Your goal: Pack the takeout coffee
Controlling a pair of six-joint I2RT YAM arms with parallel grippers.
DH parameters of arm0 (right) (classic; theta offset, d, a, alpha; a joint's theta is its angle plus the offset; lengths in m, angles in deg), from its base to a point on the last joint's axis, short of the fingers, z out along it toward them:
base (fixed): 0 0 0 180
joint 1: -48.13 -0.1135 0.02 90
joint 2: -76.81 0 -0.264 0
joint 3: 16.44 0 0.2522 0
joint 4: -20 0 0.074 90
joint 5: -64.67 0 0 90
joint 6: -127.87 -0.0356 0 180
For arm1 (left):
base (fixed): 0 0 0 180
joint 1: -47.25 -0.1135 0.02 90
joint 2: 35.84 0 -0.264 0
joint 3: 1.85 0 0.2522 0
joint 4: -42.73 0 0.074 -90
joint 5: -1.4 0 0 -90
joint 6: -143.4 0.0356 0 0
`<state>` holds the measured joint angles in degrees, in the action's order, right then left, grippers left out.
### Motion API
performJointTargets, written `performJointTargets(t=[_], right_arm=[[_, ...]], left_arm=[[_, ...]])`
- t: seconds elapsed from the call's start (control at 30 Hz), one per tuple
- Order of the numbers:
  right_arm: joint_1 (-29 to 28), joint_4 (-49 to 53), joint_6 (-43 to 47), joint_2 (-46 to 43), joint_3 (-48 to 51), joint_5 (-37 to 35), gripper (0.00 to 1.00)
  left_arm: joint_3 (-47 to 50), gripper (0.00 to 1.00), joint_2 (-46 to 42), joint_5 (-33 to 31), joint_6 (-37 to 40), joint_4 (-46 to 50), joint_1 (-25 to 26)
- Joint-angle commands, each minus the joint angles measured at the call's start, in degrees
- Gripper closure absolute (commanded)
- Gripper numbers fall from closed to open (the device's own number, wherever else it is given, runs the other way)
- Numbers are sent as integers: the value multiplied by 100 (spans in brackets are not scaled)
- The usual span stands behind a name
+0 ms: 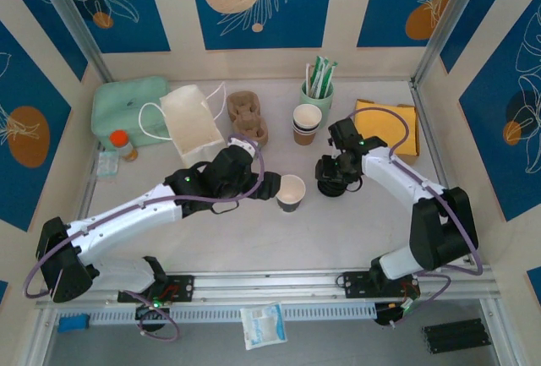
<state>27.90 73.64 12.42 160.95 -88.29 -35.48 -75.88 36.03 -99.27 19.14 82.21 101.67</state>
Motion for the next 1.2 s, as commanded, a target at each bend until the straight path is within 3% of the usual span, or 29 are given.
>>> performJointTargets(t=[0.0, 0.27, 0.77, 1.17], right_arm=[[-25, 73, 101, 118, -145, -4, 50], [-25, 36, 137, 288, -186, -13, 54], [-50, 6, 136, 207, -159, 26, 80], [-57, 99, 114, -43, -282, -21, 92]], left_arm=[[-160, 1, 28, 44, -61, -23, 71], [-135, 1, 3, 38, -54, -27, 69], [-141, 1, -12, 39, -63, -28, 69], [-178, 1, 16, 39, -48, -22, 74]])
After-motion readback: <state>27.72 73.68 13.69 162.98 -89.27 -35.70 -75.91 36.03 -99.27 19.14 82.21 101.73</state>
